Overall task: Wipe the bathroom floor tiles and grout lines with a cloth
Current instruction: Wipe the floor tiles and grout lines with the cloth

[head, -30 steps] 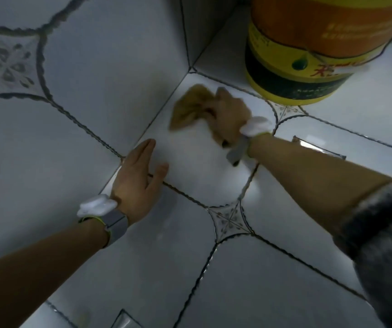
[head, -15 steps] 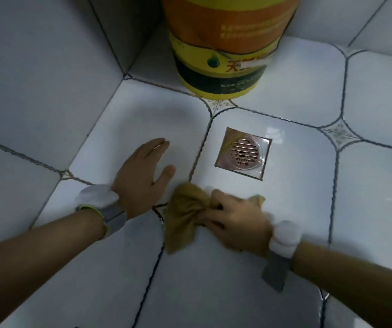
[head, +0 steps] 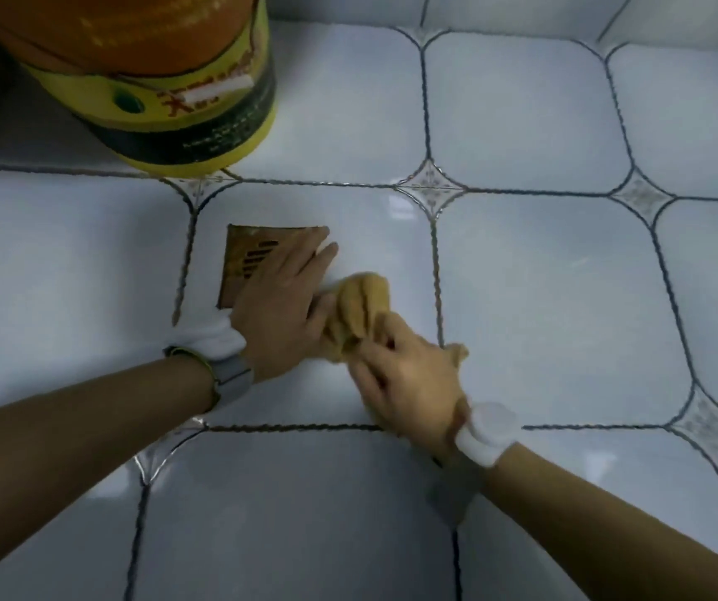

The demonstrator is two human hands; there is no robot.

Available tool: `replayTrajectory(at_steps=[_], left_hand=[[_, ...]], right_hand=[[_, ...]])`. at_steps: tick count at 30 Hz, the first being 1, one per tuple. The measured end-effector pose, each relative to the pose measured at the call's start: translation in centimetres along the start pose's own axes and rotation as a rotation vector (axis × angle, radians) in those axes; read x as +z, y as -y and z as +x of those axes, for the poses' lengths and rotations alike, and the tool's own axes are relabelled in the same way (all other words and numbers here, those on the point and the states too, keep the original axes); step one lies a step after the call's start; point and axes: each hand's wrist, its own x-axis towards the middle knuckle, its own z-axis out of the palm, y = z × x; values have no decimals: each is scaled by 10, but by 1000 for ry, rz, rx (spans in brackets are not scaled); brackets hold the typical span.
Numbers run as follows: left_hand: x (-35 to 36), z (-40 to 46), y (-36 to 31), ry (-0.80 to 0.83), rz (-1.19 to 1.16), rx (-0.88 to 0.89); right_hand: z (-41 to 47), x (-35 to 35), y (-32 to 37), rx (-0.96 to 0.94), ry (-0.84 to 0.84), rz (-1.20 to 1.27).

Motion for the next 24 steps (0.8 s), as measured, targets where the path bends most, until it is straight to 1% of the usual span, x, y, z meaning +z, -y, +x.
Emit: replayTrajectory(at_steps=[1,2,3,4,5,6,7,8,9,10,11,12,13,15,17,18,21,22,23,24], left_hand=[[6,10,-8,-1,-8,30],[11,17,-13,14,1,73],[18,23,-18,43,24,129],[26,28,-23,78,56,188],[33,32,-28,114,80,243],[40,36,-32,146,99,300],[48,39,-39,170,104,362],[53,43,-45,180,107,411],[57,47,-52,182,102,445],[61,53,-58,176,88,466],[65,58,-65,164,71,478],[68,62,-73,145,45,483],[71,65,-81,117,15,477],[77,73,-99,79,-37,465],[81,81,-109,88,-26,465],[85,87,-113,116,-7,479],[95,97,-121,164,94,531],[96,99,-122,163,125,546],[96,101,-124,161,149,565],[96,103,-126,175,172,587]], right_hand=[[-20,-4,-4,-44,27,11],[-30,-12,-20,-50,19,42],[-34,-23,-46,-17,-28,28],[-37,-37,-77,58,-97,-41],[-38,-50,-112,159,-175,-139],[-38,-65,-152,304,-261,-240],[-43,-82,-192,488,-349,-342],[-48,-100,-227,710,-424,-393],[-56,-115,-252,926,-482,-392],[-63,-125,-264,1084,-516,-370],[-67,-127,-266,1178,-524,-352],[-71,-121,-261,1212,-519,-339],[-70,-113,-247,1191,-510,-318],[-74,-90,-205,1090,-519,-291],[-87,-62,-151,938,-504,-223],[-99,-51,-121,856,-458,-190],[-154,-34,-50,575,-225,-114],[-171,-35,-46,512,-163,-109],[-185,-40,-55,468,-136,-133],[-195,-49,-73,467,-148,-202]])
